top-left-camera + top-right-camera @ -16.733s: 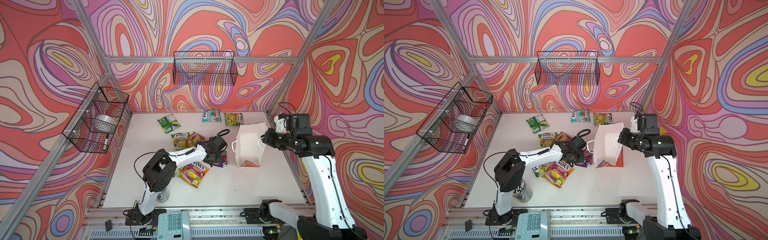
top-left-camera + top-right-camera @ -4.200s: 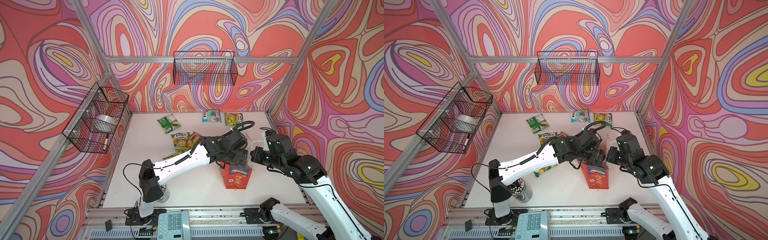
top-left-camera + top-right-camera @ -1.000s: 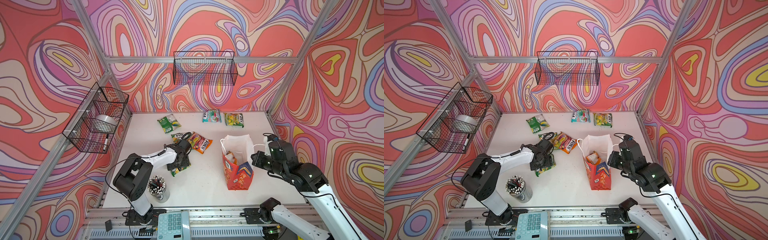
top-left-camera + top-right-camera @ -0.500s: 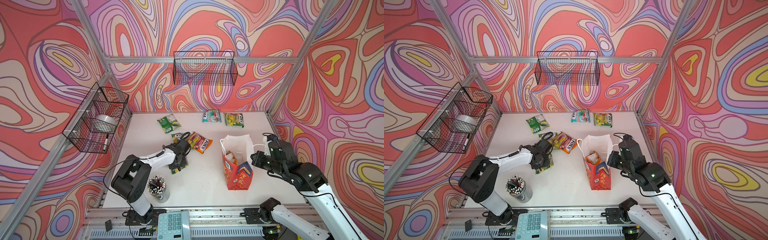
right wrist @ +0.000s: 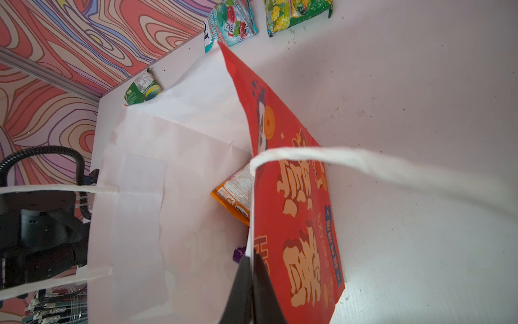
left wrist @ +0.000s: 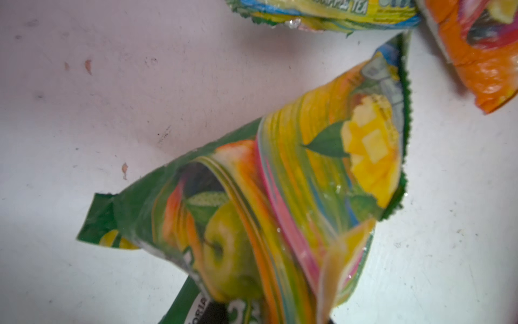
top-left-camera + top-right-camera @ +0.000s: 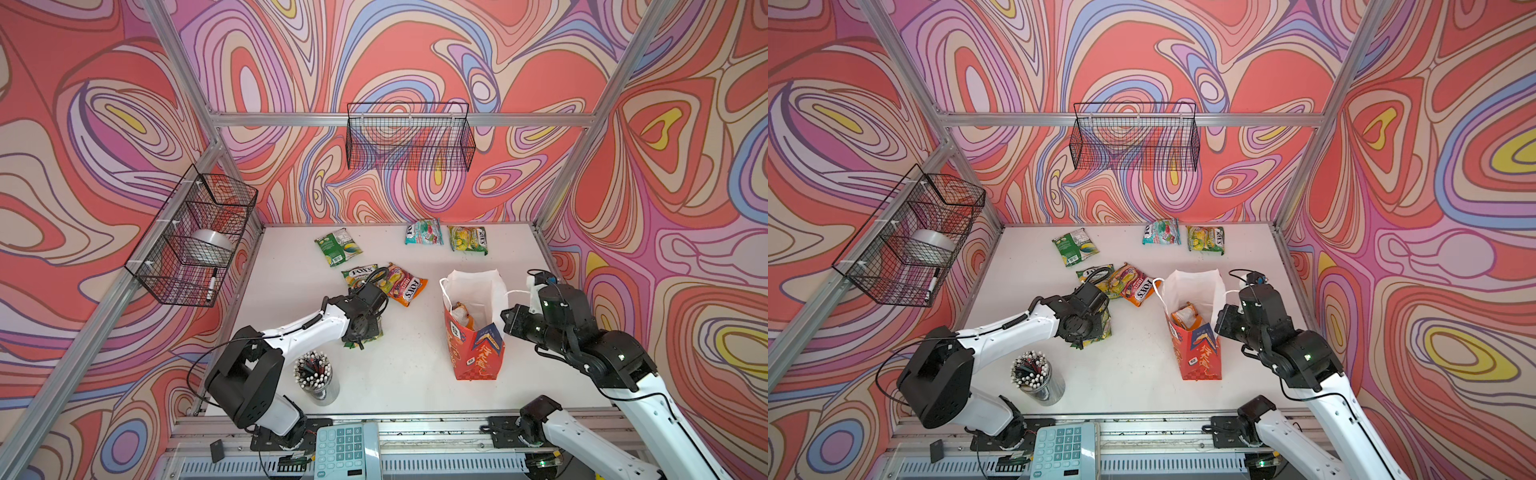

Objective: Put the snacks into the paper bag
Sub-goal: 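Close the left gripper on the green Spring Tea packet and lift it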

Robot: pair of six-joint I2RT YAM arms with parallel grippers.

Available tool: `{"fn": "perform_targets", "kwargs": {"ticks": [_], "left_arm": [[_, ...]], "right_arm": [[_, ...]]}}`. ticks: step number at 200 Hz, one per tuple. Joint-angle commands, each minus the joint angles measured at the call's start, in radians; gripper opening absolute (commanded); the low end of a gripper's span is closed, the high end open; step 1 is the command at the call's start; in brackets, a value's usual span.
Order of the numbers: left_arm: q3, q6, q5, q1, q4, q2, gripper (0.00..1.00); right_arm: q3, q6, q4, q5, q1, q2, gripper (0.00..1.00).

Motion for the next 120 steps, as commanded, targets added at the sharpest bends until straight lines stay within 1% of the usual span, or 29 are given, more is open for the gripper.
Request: {"fn": "perform_targets", "kwargs": {"ticks": [1, 40, 66, 120], "left_arm": [[0.053, -0.019, -0.058, -0.021, -0.076, -0.052, 0.25], [0.105, -0.002, -0.056, -0.067, -0.116, -0.131, 0.25], [0.143, -0.001, -0.055, -0.078, -0.148, -0.198, 0.25], [0.225, 0.026, -0.049, -0.108, -0.205, -0.296, 0.25]], "right_arm": [[-0.015, 0.002, -0.011, -0.020, 0.005, -0.008, 0.00], [-0.009, -0.012, -0.015, -0.008, 0.005, -0.001, 0.00], [0.002, -0.014, -0.013, -0.011, 0.004, -0.010, 0.00], [0.070, -0.061, -0.059, 0.045, 0.004, 0.019, 0.00]]}}
